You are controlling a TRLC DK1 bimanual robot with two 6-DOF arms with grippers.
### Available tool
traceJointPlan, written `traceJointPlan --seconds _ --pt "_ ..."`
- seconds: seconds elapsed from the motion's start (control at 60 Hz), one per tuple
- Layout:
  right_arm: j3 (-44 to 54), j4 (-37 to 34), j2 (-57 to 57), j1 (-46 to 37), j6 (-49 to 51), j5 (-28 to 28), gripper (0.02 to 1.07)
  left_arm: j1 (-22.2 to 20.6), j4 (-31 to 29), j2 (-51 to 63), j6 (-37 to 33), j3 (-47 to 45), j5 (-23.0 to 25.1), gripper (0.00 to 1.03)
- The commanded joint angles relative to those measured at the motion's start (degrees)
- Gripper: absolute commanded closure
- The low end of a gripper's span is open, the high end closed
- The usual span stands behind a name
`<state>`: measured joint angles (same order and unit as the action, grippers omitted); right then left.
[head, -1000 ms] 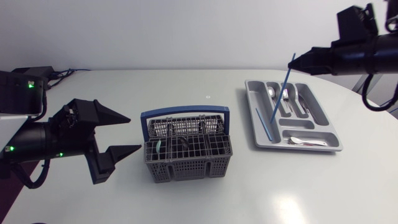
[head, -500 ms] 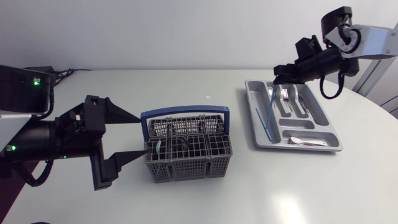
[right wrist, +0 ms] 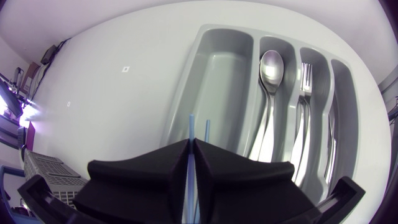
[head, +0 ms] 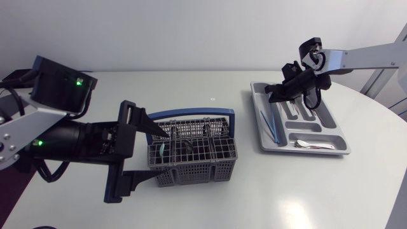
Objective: Unload the cutlery basket into the drawer organizer.
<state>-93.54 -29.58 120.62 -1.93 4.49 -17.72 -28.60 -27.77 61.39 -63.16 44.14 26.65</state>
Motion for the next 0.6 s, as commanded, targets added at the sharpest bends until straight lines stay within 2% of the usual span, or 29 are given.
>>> traceJointPlan --seconds 0.0,0.033,0.2,0.267,0.467,0.583 --pt "-2.0 0.49 1.9 0.44 0.34 0.75 0.72 -1.2 -1.41 3.21 -4.52 4.38 -0.64 0.06" --pt "-1.91 0.84 1.81 0.44 0.34 0.75 0.66 -1.46 -1.67 4.18 -5.22 5.34 -1.17 0.06" --pt "0.99 2.78 -1.53 0.26 0.87 0.75 0.21 -3.39 -5.28 9.28 -9.27 10.88 -3.36 0.06" --pt "4.33 4.53 -4.78 0.18 1.66 0.66 0.12 -4.62 -6.42 11.12 -10.76 12.73 -4.68 0.07" --pt "18.48 11.13 -18.14 -0.35 5.7 -0.39 0.11 -8.4 -6.77 15.17 -15.42 14.04 -10.13 0.07" --pt "28.41 15.43 -26.22 -0.61 9.57 -1.01 0.11 -10.42 -6.68 17.89 -19.02 14.83 -14.97 0.09"
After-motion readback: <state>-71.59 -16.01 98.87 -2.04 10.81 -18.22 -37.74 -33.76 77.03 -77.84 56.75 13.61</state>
